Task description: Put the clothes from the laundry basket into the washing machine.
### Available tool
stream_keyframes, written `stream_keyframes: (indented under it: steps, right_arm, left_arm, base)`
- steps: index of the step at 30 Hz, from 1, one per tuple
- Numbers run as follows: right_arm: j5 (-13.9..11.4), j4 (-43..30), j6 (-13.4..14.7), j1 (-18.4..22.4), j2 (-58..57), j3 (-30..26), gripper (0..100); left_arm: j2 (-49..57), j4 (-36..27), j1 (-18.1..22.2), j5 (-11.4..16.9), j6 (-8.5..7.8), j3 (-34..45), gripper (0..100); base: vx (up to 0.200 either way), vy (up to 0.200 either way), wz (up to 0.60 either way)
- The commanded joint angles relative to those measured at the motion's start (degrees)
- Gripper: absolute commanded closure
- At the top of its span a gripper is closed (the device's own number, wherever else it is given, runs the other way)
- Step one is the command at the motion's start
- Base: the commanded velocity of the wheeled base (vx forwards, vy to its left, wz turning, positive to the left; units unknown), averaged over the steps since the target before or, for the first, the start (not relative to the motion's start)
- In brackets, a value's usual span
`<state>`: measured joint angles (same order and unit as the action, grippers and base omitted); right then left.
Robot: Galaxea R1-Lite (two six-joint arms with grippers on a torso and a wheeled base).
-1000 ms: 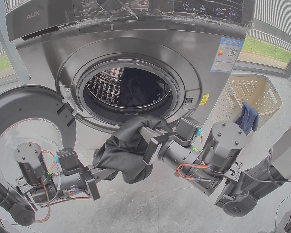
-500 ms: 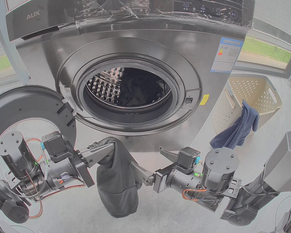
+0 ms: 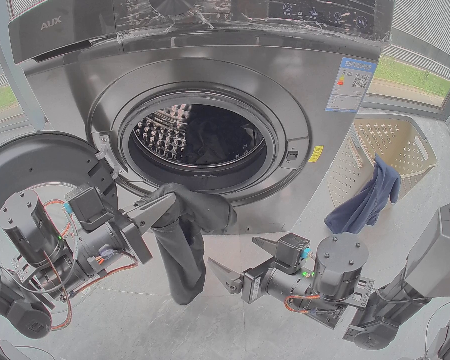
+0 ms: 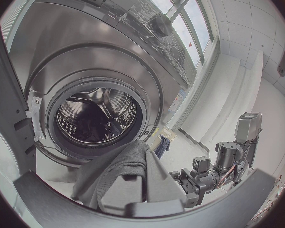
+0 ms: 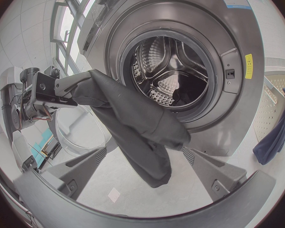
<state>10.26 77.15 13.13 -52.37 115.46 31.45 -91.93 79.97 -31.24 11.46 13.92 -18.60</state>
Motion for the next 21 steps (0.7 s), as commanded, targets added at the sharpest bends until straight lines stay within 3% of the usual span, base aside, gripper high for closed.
stream_keyframes:
  steps: [1, 6, 12, 21]
  right_arm:
    - [0.02, 0.37, -0.56, 0.16, 0.56, 0.72, 0]
    - [-0.77, 2.47, -2.49, 1.66, 1.79, 2.3, 0]
    - [-1.12, 2.47, -2.93, 3.77, 2.23, 4.5, 0]
    - [-2.18, 3.97, -3.9, 2.89, 2.58, 5.02, 0]
  left_arm:
    - [-1.15, 0.63, -0.04, -0.12, -0.03, -0.12, 100]
    - [-0.97, 0.8, -0.13, -0.03, 0.05, -0.12, 100]
    - [-0.62, 1.5, -0.22, -0.03, 0.23, -0.12, 100]
    - [-1.06, 2.12, -0.13, -0.03, 0.14, -0.03, 100]
  base:
    - [0.0, 0.0, 0.0]
    - [0.0, 0.0, 0.0]
    - [0.0, 0.0, 0.0]
    - [0.0, 0.0, 0.0]
